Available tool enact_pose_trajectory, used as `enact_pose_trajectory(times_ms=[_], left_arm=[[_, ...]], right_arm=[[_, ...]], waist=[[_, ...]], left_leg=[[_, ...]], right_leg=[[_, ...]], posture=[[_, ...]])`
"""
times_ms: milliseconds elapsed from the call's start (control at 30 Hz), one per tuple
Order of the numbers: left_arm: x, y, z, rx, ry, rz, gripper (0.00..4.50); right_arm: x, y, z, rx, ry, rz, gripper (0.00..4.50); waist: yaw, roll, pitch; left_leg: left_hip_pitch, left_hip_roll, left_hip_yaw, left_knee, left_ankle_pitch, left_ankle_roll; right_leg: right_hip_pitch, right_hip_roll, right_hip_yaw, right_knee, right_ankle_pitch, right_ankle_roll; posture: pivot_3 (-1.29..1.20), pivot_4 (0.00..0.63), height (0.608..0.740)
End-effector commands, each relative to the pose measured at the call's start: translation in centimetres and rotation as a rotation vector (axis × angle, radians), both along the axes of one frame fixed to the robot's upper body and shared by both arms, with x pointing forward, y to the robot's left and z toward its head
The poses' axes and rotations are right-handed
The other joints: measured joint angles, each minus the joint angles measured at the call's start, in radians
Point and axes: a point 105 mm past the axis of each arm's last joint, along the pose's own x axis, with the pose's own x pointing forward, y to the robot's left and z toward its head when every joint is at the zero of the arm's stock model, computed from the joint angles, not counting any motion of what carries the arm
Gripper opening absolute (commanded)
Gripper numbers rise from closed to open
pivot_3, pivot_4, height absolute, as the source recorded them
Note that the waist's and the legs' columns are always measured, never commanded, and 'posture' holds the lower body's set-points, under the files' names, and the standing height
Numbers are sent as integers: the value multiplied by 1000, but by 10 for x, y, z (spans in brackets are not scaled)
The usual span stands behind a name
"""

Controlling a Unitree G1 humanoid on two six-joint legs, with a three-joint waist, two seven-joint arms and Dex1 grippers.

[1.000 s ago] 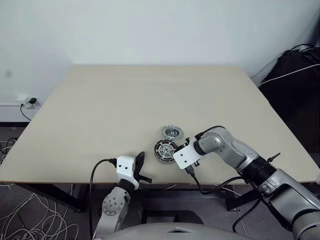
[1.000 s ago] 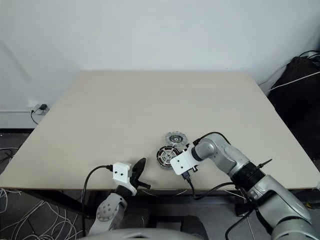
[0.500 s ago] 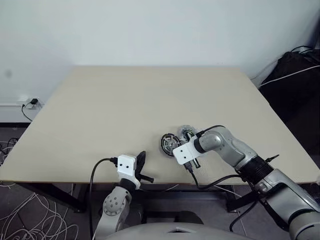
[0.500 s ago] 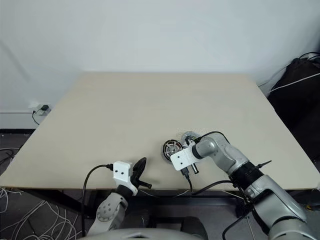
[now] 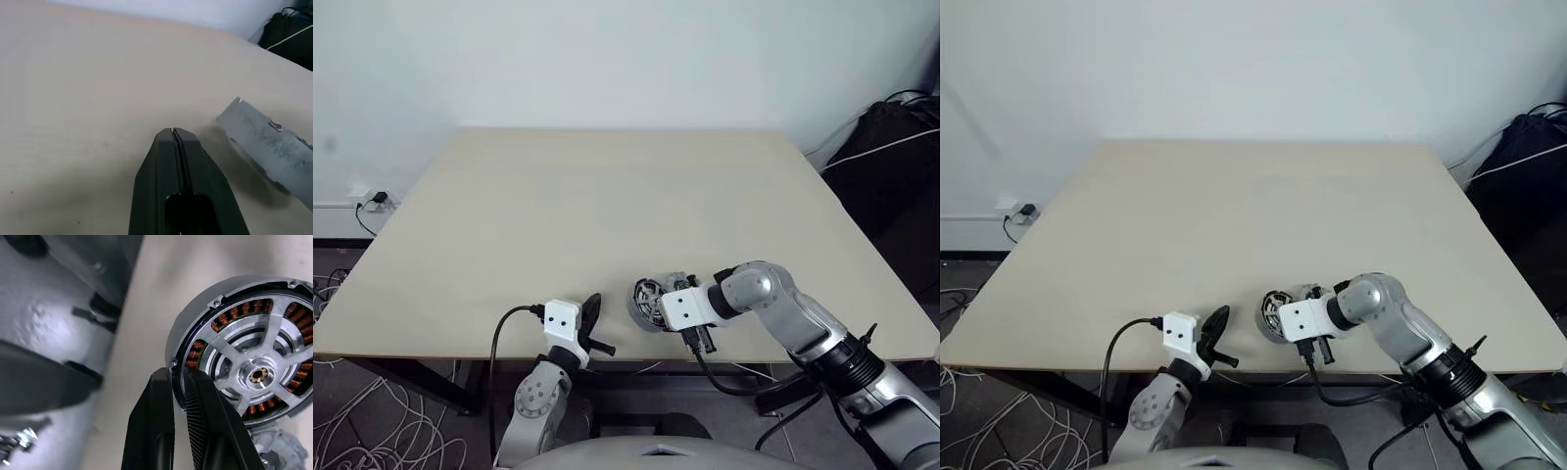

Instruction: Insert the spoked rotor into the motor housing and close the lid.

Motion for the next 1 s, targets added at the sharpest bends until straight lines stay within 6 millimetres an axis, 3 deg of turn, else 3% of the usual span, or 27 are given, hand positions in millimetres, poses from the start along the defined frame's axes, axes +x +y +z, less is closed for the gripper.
enact_pose_trajectory(times_ms=[33, 233, 533, 667, 767, 967, 1000], left_arm=[[4, -3, 7, -15, -40, -14, 0], [2, 0, 2, -12, -37, -14, 0], [2, 0, 6, -14, -48, 2, 0], [3, -1, 10, -16, -54, 4, 0], [3, -2, 18, -18, -63, 6, 0], [2, -2, 28, -18, -63, 3, 0], [2, -2, 29, -18, -62, 2, 0]], right_arm=[[15, 13, 18, 84, -66, -75, 87], [38, 25, 10, 101, -80, -199, 87], [54, 33, 2, 91, -75, -238, 87], [56, 40, 4, 113, -76, -242, 1244], [60, 48, 16, 191, -109, -261, 2227], [73, 59, 57, 429, -243, -379, 2227], [77, 55, 61, 454, -285, -425, 1843]], waist=[[0, -1, 0], [-1, -1, 1], [-2, -1, 1], [-3, -1, 1], [-4, -1, 1], [-9, -1, 1], [-8, -1, 1]], left_leg=[[0, 0, 0, 0, 0, 0], [0, 0, 0, 0, 0, 0], [-1, 0, 0, -1, 0, 0], [-1, 0, 0, -1, 0, 0], [0, 0, 0, -1, 0, 0], [-1, 0, 0, -2, 0, 0], [-1, 0, 0, -2, 0, 0]], right_leg=[[0, 0, 0, 0, 0, 0], [0, 0, 0, 0, 0, 0], [-1, 0, -1, 0, 0, 0], [-1, 0, -1, 0, 0, 0], [-1, 0, -1, 0, 0, 0], [-1, 1, -1, 0, 0, 0], [-1, 1, -1, 0, 0, 0]], posture=[[0, 0, 740], [0, 0, 740], [0, 0, 740], [0, 0, 740], [0, 0, 740], [0, 0, 740], [0, 0, 740]])
